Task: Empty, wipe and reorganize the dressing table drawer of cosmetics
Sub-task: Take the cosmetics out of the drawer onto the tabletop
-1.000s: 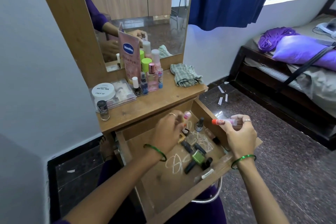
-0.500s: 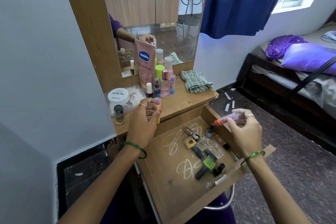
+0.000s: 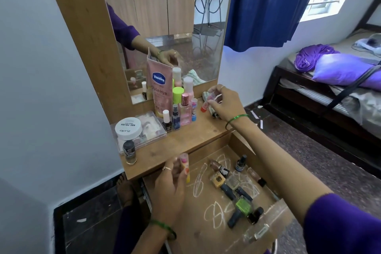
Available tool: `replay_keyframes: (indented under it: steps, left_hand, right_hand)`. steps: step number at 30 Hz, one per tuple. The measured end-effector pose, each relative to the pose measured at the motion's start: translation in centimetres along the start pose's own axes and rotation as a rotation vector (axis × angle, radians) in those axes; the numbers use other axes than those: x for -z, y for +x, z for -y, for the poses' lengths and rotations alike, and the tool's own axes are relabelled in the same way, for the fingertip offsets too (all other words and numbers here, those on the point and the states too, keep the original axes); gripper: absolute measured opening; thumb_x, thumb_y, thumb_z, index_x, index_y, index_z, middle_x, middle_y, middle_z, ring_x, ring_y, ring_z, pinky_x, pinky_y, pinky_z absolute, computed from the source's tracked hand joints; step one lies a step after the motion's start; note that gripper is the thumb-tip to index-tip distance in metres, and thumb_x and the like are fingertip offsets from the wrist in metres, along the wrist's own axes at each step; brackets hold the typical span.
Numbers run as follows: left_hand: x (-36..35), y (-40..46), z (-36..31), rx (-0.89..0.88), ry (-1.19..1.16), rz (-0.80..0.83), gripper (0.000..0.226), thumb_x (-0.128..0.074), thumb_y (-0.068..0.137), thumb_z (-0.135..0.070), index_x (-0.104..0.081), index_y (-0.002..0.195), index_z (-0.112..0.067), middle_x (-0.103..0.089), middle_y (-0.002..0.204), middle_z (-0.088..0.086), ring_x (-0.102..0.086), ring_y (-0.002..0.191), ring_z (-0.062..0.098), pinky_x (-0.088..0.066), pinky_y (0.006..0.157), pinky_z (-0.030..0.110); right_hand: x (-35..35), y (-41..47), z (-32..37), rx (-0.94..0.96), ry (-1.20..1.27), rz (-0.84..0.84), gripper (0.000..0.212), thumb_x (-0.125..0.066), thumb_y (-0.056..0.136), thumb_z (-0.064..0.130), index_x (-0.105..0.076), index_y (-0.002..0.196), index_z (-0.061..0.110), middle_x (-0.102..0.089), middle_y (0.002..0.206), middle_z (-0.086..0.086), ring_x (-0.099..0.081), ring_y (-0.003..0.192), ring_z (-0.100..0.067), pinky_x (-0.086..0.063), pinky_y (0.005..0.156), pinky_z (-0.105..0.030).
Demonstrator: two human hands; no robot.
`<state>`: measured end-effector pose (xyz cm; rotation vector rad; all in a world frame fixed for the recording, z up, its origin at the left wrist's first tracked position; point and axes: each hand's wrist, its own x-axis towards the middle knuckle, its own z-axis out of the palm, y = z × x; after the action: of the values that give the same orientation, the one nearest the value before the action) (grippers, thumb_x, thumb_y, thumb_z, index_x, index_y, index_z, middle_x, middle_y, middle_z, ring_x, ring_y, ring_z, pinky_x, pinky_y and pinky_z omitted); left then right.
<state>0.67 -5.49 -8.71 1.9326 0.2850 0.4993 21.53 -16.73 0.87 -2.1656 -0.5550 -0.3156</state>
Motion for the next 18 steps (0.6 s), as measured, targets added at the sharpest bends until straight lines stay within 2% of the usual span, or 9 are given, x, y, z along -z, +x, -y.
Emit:
replay_keyframes:
  steps: [3, 5, 10, 14, 16, 18]
  left_hand:
    - [-0.3, -0.4, 1.3, 0.017, 0.006, 0.017, 0.026, -0.057, 0.091, -0.021, -0.053, 0.114, -0.033, -0.064, 0.098, -0.016, -0.06, 0.092, -0.009, -0.044, 0.076, 0.006]
    - [-0.4, -0.4, 1.8, 0.007, 0.022, 0.019, 0.028, -0.057, 0.091, -0.02, -0.056, 0.119, -0.025, -0.065, 0.102, -0.013, -0.061, 0.096, -0.002, -0.045, 0.08, 0.008]
    - [-0.5, -0.5, 1.8, -0.023, 0.047, 0.023, 0.029, -0.054, 0.091, -0.031, -0.055, 0.119, -0.028, -0.063, 0.102, -0.019, -0.059, 0.098, -0.004, -0.045, 0.081, 0.01]
    - [-0.5, -0.5, 2.0, -0.002, 0.03, 0.022, 0.037, -0.052, 0.09, -0.032, -0.055, 0.125, -0.019, -0.065, 0.103, -0.014, -0.06, 0.098, -0.001, -0.051, 0.085, 0.022]
    - [-0.5, -0.5, 2.0, -0.002, 0.045, 0.022, 0.038, -0.051, 0.089, -0.035, -0.054, 0.124, -0.022, -0.064, 0.102, -0.016, -0.06, 0.097, -0.003, -0.05, 0.084, 0.02]
    - [-0.5, -0.6, 1.9, 0.003, 0.064, 0.026, 0.039, -0.05, 0.088, -0.037, -0.054, 0.125, -0.023, -0.063, 0.102, -0.018, -0.059, 0.097, -0.005, -0.049, 0.083, 0.017]
  right_hand:
    - [-1.3, 1.2, -0.6, -0.008, -0.009, 0.047, 0.022, -0.064, 0.079, -0.001, -0.063, 0.1, 0.005, -0.059, 0.081, 0.004, -0.053, 0.063, -0.006, -0.04, 0.061, -0.005]
    - [-1.7, 1.6, -0.7, -0.007, -0.007, 0.071, 0.023, -0.066, 0.079, -0.001, -0.064, 0.101, 0.005, -0.059, 0.085, 0.002, -0.053, 0.064, -0.006, -0.04, 0.062, 0.0]
    - [-2.4, 2.0, -0.7, 0.003, 0.0, 0.097, 0.025, -0.065, 0.079, -0.001, -0.064, 0.103, 0.005, -0.062, 0.09, -0.001, -0.056, 0.077, -0.01, -0.046, 0.073, -0.013]
    - [-2.8, 1.9, -0.7, 0.024, 0.01, 0.136, 0.024, -0.062, 0.079, -0.002, -0.062, 0.102, 0.004, -0.059, 0.09, 0.001, -0.053, 0.075, -0.007, -0.043, 0.069, -0.006]
    - [-3.1, 1.7, -0.9, 0.014, 0.002, 0.162, 0.024, -0.061, 0.079, -0.001, -0.061, 0.102, 0.007, -0.06, 0.087, 0.0, -0.054, 0.077, -0.011, -0.044, 0.07, -0.012]
    - [-3.2, 1.4, -0.9, -0.007, 0.017, 0.18, 0.026, -0.059, 0.08, -0.003, -0.059, 0.104, 0.006, -0.059, 0.083, 0.0, -0.054, 0.073, -0.01, -0.043, 0.068, -0.005]
